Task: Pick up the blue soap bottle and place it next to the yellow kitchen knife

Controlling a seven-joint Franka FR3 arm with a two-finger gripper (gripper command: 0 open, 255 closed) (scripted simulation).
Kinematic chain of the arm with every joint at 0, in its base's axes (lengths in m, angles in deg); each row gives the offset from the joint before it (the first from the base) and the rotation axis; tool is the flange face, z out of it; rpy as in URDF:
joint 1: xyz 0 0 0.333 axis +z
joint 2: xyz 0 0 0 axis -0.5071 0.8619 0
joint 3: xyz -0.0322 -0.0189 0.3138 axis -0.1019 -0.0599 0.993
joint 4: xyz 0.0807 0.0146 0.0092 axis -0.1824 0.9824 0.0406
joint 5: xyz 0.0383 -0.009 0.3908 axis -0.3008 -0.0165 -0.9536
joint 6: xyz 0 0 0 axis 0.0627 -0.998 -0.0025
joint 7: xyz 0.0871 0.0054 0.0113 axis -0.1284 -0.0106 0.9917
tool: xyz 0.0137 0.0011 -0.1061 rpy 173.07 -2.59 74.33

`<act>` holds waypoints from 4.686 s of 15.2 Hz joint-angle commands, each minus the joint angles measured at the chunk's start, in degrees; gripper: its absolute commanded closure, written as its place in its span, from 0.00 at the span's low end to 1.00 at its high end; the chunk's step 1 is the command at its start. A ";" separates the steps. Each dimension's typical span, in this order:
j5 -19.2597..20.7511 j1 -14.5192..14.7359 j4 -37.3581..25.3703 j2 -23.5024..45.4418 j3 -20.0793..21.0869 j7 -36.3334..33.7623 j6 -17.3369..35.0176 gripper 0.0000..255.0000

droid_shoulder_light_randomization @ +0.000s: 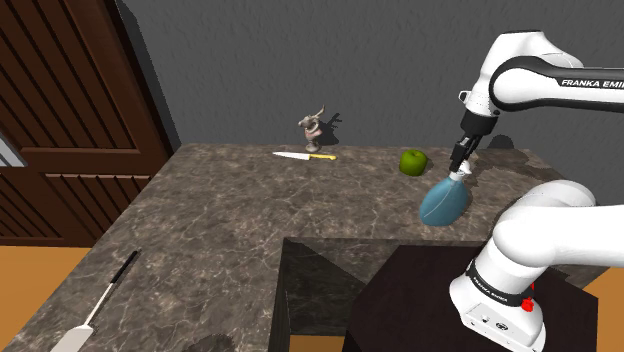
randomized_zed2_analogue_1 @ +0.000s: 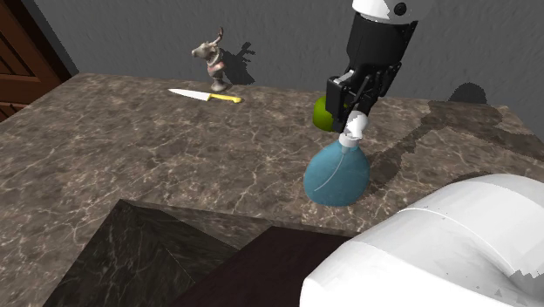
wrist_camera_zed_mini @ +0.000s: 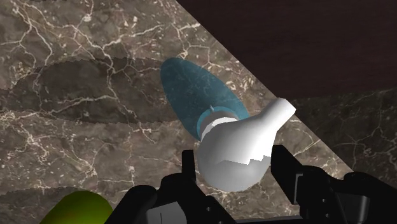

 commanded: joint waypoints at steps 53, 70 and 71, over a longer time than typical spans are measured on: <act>-8.13 4.80 -43.60 12.62 7.47 1.12 -30.92 1.00; -9.43 6.04 -63.98 22.01 7.75 2.42 -41.95 1.00; -9.77 6.19 -62.96 22.62 7.83 1.93 -40.37 1.00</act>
